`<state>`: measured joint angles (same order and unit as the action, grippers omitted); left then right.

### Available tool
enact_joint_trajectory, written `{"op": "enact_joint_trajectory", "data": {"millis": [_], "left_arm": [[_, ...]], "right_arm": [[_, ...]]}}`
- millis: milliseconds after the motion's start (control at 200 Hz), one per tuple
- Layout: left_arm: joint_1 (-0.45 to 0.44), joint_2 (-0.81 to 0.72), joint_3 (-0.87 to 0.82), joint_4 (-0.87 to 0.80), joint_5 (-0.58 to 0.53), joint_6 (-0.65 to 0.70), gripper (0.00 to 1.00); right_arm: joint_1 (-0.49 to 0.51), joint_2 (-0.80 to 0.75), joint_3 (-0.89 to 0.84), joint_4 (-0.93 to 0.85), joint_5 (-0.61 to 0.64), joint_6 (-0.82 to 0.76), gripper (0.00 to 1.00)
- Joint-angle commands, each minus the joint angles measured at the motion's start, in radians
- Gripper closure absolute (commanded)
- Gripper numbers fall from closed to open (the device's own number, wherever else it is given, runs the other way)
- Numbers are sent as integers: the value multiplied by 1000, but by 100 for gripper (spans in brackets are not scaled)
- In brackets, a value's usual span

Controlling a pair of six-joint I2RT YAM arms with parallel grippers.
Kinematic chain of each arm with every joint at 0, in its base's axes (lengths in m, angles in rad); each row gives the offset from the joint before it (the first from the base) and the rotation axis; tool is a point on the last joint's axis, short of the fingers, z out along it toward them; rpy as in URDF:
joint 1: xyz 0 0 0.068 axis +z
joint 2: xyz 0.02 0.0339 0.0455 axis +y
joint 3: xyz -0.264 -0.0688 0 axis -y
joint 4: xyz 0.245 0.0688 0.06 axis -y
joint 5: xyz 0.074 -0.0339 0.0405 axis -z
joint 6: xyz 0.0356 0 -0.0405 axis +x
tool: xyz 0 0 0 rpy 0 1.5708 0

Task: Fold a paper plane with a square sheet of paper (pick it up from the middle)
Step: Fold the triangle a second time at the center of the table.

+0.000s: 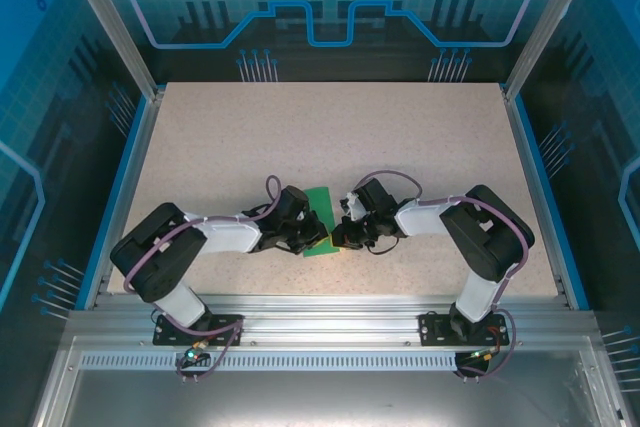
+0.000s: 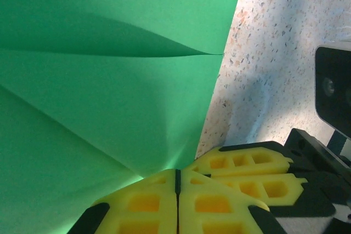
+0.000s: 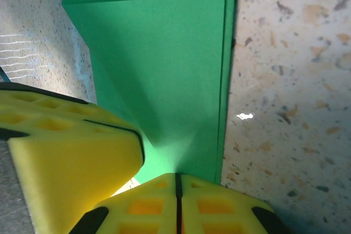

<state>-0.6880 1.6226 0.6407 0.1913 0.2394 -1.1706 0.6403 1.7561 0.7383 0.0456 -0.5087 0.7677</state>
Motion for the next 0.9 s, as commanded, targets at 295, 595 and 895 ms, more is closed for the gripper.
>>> {"op": "enact_joint_trajectory", "data": {"millis": [295, 595, 895], "left_arm": [[-13, 66, 11, -39, -84, -24, 100], [-11, 39, 38, -241, -228, 14, 100], [42, 20, 55, -284, -255, 57, 100]], "right_arm": [[25, 50, -19, -89, 73, 2, 92], [28, 30, -16, -138, 100, -12, 92], [27, 28, -25, -139, 104, -13, 93]]}}
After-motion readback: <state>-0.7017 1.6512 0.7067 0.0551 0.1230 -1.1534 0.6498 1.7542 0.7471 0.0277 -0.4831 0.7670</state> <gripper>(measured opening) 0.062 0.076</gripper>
